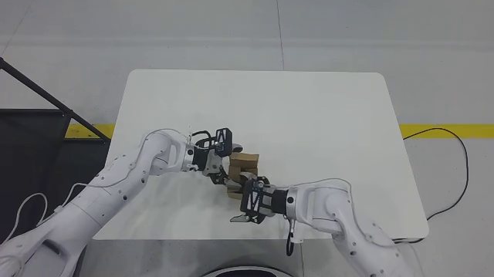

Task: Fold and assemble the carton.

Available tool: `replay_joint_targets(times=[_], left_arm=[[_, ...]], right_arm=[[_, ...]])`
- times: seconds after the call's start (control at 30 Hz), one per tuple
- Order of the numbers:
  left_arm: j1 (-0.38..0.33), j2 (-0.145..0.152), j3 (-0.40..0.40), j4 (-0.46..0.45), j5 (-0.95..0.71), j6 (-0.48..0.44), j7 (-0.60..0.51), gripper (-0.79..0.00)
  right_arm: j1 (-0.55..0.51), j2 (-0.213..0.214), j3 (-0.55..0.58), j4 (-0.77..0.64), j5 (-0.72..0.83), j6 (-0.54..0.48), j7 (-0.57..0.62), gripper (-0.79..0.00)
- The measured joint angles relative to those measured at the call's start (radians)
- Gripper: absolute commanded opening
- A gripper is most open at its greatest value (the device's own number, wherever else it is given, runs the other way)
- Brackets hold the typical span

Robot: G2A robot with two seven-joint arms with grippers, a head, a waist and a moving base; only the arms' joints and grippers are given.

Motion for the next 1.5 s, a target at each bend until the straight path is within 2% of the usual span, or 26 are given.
replay_joint_targets(times=[0.33,0.83,1.13,1.5], left_arm=[[0.015,0.005,-0.024,-0.015,0.03,0.0,0.048,0.0],[0.043,0.03,-0.046,-0.05,0.085,0.0,0.176,0.0],[0.073,0.059,-0.09,-0.056,0.154,0.0,0.376,0.0],[0.162,0.092,-0.206,-0.026,0.249,0.022,0.641,0.0]], right_arm=[[-0.025,0.006,0.019,-0.02,-0.042,-0.003,-0.071,0.0],[-0.07,0.02,0.062,-0.043,-0.076,-0.011,-0.138,0.0],[-0.053,0.016,0.045,-0.029,-0.065,-0.022,-0.116,0.0],[-0.008,-0.002,-0.001,-0.007,-0.024,0.047,0.006,0.0]])
